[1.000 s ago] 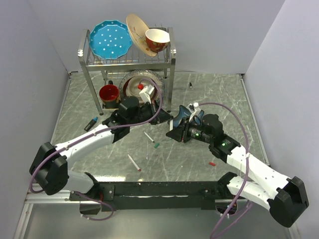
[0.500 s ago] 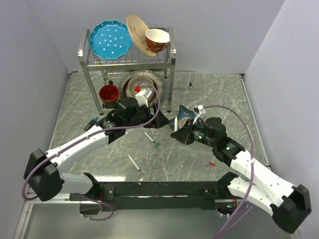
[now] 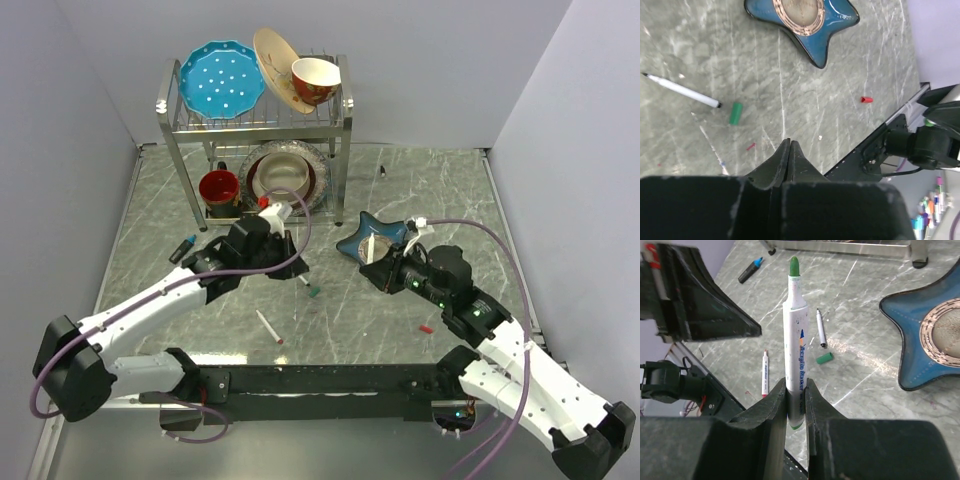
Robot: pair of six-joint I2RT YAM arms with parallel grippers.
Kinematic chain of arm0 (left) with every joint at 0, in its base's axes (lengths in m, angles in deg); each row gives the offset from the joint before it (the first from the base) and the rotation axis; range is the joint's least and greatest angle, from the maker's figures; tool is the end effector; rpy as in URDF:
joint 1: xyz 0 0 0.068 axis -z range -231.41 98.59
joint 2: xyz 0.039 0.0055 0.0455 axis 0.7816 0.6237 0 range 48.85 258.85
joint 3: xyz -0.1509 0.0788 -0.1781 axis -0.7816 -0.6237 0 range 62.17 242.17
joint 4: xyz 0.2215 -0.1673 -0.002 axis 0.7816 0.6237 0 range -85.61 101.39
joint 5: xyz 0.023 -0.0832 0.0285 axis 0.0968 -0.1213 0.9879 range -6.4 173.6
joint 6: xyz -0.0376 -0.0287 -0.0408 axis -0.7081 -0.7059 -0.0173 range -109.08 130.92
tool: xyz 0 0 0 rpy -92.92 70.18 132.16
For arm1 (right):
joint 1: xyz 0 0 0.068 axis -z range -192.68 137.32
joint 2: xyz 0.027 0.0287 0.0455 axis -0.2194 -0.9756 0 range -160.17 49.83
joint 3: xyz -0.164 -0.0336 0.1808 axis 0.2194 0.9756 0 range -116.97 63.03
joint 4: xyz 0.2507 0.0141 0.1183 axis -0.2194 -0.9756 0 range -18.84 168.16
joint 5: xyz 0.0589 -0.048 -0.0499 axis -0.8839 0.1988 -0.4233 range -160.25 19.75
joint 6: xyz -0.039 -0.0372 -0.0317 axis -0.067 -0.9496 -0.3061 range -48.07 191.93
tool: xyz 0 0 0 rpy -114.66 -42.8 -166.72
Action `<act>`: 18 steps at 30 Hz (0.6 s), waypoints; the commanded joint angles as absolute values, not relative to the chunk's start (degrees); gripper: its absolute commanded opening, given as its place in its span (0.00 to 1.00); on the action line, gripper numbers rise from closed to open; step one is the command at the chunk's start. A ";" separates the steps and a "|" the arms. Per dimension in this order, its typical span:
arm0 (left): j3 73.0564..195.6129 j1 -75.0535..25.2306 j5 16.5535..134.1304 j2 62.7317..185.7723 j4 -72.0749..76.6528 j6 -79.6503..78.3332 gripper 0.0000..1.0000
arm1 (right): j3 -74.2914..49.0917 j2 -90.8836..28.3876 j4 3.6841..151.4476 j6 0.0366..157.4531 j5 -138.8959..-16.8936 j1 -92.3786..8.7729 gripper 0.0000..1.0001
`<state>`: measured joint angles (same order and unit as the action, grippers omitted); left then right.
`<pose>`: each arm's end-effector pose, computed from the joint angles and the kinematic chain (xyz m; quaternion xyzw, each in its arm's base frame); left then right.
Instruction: Insert the pens into the pen caps
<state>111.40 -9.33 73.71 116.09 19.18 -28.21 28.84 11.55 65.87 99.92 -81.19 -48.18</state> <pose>0.2157 -0.2058 0.2422 0.0638 0.8733 -0.3679 0.3128 0.1705 0.1327 0.2672 -0.1093 0.7915 0.3787 0.4670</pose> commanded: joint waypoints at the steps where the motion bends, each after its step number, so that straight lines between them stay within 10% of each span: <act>1: 108.84 -9.05 70.25 116.69 9.50 -31.96 0.01 | 27.44 14.40 65.16 98.65 -78.78 -48.45 0.00; 18: 107.78 -4.57 73.66 133.66 2.37 -33.46 0.01 | 27.44 15.29 63.92 97.86 -76.32 -48.36 0.00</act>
<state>107.16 -5.17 71.72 132.02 5.15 -33.35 28.84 15.24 62.68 99.02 -77.13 -48.16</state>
